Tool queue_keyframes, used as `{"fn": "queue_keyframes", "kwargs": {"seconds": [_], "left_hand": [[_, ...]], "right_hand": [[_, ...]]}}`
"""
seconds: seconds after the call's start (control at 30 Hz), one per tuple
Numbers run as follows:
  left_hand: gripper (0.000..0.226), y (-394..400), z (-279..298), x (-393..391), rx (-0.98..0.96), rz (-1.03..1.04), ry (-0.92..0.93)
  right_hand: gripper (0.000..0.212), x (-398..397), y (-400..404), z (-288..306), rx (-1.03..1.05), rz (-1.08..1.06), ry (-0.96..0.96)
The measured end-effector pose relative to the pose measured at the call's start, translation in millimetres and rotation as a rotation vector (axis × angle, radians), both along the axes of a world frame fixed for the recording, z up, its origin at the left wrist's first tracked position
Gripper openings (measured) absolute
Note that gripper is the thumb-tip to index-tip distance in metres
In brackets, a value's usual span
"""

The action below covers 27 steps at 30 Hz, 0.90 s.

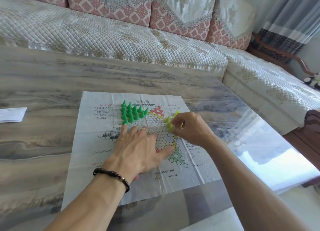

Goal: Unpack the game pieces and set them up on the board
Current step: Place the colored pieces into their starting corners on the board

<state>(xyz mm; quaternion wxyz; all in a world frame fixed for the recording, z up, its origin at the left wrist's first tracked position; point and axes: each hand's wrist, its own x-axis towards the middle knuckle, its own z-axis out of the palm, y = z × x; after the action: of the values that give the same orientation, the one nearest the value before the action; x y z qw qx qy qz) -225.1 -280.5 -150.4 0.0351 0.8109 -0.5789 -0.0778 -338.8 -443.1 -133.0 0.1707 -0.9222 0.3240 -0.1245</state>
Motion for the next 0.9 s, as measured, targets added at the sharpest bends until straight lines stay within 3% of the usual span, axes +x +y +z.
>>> {"fn": "queue_keyframes", "kwargs": {"seconds": [0.13,0.33,0.6,0.7,0.9], "left_hand": [[0.095,1.1,-1.1,1.5,-0.004,-0.01,-0.007],[0.095,0.4,-1.6,0.4,-0.013,0.01,0.011],[0.095,1.2,-2.4,-0.6,-0.002,0.011,-0.004],[0.093,2.0,-1.6,-0.4,-0.005,0.0,-0.01],[0.091,2.4,-2.2,1.2,-0.006,-0.016,-0.008]], "right_hand": [[0.024,-17.8,-14.9,11.5,-0.043,-0.116,-0.098],[0.011,-39.3,-12.5,3.2,-0.045,-0.078,0.071],[0.017,-33.7,-6.2,-6.3,-0.123,-0.11,0.09],[0.009,-35.0,-6.3,-9.6,-0.13,-0.109,0.001],[0.013,-41.9,-11.9,-10.2,-0.138,-0.201,-0.213]]}}
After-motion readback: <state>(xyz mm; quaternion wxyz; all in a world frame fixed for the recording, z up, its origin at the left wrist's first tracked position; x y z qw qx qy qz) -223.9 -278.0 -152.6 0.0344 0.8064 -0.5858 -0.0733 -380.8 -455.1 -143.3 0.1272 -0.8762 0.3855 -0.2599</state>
